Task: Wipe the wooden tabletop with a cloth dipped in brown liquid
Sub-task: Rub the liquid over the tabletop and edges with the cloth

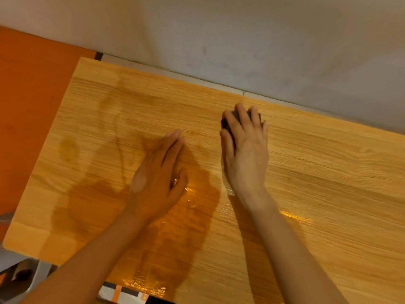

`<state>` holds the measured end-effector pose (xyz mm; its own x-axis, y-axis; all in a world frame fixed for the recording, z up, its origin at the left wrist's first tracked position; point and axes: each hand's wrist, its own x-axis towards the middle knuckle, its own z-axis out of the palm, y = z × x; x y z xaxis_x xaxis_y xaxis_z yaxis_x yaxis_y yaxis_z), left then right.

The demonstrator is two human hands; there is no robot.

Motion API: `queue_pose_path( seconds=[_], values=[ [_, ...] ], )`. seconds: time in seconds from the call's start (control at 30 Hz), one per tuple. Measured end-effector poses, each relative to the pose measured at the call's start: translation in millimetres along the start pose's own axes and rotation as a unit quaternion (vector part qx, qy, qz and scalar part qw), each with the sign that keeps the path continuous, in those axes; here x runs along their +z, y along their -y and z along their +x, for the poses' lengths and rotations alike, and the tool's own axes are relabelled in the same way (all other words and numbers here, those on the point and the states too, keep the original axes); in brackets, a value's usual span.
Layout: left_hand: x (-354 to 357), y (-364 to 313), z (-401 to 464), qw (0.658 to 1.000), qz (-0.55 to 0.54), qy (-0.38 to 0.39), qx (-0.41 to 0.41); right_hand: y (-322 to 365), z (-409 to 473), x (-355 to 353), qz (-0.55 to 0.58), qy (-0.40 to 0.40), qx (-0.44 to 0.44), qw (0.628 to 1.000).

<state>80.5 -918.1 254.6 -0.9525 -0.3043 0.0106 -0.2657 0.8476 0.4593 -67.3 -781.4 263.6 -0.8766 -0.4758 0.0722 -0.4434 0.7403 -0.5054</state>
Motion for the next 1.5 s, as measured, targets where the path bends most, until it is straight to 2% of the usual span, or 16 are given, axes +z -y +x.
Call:
queue_pose_path(
  seconds=[0.17,0.27,0.37,0.47,0.57,0.63,0.7,0.8,0.9,0.97,1.07,1.17,1.23,1.37,1.43,1.5],
  values=[
    [-1.5,0.0,1.3,1.000,0.001,0.014,-0.005,15.5,-122.8,-9.3,-0.001,0.054,-0.022,0.998],
    [-3.0,-1.4,2.2,1.000,0.001,0.008,-0.007,4.5,-88.9,-5.5,-0.008,0.054,-0.052,0.997],
    [-3.0,-1.4,2.1,1.000,-0.001,-0.001,0.004,-2.7,-23.3,3.0,-0.007,-0.021,0.004,1.000],
    [-2.4,1.2,0.9,1.000,0.000,0.011,0.012,4.6,-40.1,10.9,0.001,-0.045,0.063,0.997],
    [-0.9,3.1,1.8,0.999,-0.021,0.024,0.010,15.2,-98.3,17.5,-0.088,-0.010,0.002,0.996],
    [-1.4,2.3,2.0,0.999,-0.023,0.029,0.010,1.9,-100.8,9.2,-0.120,0.008,-0.035,0.992],
    [-3.8,0.4,2.0,0.999,-0.011,0.029,0.008,-21.7,-87.9,-13.8,-0.108,-0.006,0.019,0.994],
    [-6.1,-2.0,2.4,0.999,0.002,0.035,0.001,-61.6,-82.7,-49.9,-0.049,-0.067,0.169,0.982],
    [-5.9,-0.3,3.4,0.999,0.008,0.040,0.005,-50.8,-78.1,-41.6,-0.003,-0.120,0.247,0.962],
    [-5.1,1.1,2.7,0.999,0.010,0.041,0.006,-12.1,-71.8,-12.8,-0.005,-0.113,0.204,0.972],
    [-3.6,0.6,1.6,0.999,0.009,0.037,0.002,35.9,-69.4,17.8,0.003,-0.054,0.062,0.997],
    [-3.8,0.7,1.7,0.999,0.010,0.034,0.010,5.5,-76.0,-2.2,-0.030,-0.014,-0.011,0.999],
    [-4.5,-0.4,2.1,0.999,0.003,0.033,0.016,-36.6,-90.3,-32.1,-0.066,-0.029,0.049,0.996],
    [-3.7,-0.8,1.6,1.000,-0.008,0.028,0.011,-95.0,-94.9,-71.6,-0.025,-0.126,0.253,0.959],
    [-3.1,0.7,0.8,1.000,-0.008,0.022,0.009,-84.6,-79.0,-54.4,-0.044,-0.143,0.265,0.953],
    [-2.4,2.0,0.7,1.000,-0.001,0.010,0.018,-55.0,-53.4,-25.0,-0.065,-0.135,0.209,0.966]
  ],
)
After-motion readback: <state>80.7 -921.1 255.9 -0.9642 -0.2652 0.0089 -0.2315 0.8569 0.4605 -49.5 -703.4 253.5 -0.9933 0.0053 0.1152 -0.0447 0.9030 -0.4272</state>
